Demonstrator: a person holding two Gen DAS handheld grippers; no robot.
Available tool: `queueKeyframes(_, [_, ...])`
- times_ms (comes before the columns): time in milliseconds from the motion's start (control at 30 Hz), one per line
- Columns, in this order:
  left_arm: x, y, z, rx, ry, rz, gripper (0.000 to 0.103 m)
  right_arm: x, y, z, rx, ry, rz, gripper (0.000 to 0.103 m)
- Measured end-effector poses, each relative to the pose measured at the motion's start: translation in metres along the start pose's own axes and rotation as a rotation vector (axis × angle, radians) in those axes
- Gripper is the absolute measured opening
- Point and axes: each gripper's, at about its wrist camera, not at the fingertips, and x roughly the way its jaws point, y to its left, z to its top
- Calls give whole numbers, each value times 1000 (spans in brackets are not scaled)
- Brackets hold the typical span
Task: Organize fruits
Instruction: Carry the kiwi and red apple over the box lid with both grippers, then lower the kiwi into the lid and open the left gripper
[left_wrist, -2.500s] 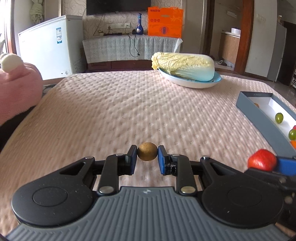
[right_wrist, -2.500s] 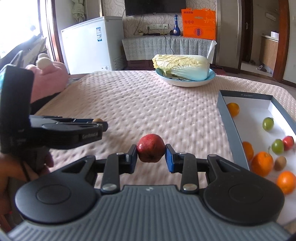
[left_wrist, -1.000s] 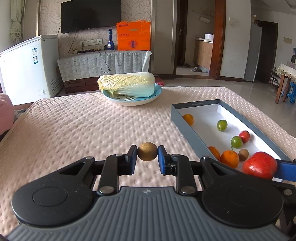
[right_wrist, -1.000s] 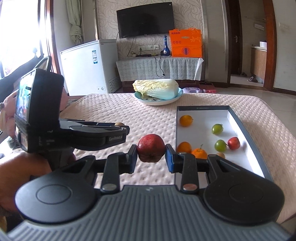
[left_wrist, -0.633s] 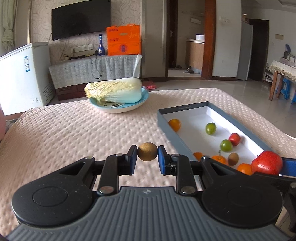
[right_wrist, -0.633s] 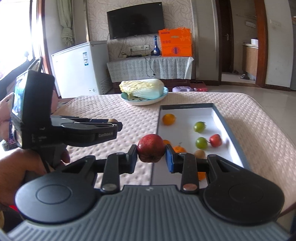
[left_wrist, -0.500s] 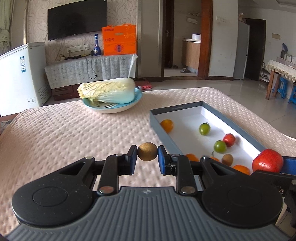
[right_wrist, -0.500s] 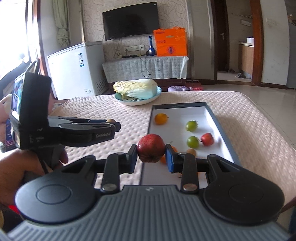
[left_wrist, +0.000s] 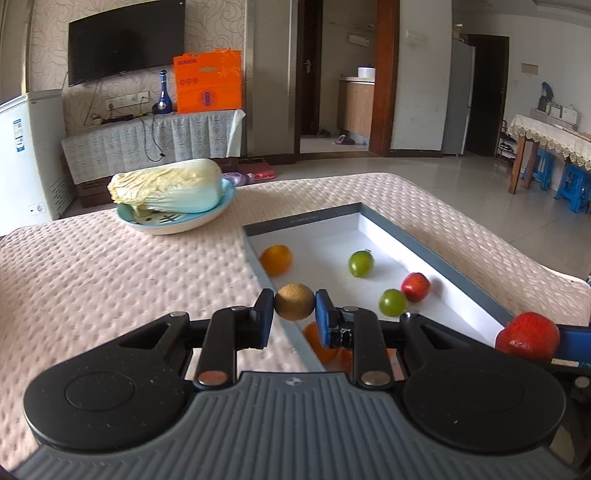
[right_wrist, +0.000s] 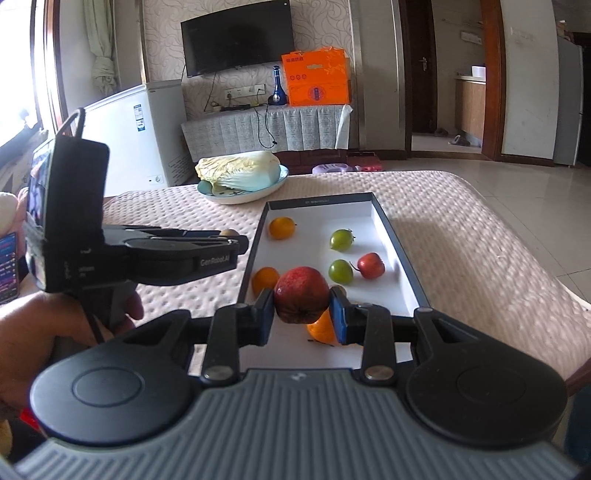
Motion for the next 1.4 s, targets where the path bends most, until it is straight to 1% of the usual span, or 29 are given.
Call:
queueKeyframes(333, [17, -19, 7, 22, -3, -43, 28, 1, -8, -2, 9, 13, -21, 35])
queueKeyframes(433, [26, -25, 8, 42, 4, -46, 28, 1, -10, -2, 8, 12, -22, 35])
queueKeyframes(533, [36, -27, 10, 41, 20, -54, 28, 2, -12, -1, 13, 14, -23, 35])
queueKeyframes(867, [64, -42, 18, 60, 36, -88, 28, 7, -16, -1, 14, 30, -18, 35])
queueKeyframes(1233, [83, -50, 24, 63, 42, -85, 29, 10, -20, -1, 15, 42, -15, 35])
queueKeyframes(1333, [84, -53, 24, 81, 41, -87, 31, 11, -20, -1, 15, 44, -14, 35])
queueKeyframes(1367, [84, -54, 25, 87, 38, -83, 39, 11, -20, -1, 16, 42, -14, 35])
queueKeyframes(1400, [83, -55, 24, 92, 33, -80, 50, 12, -21, -1, 16, 42, -15, 35])
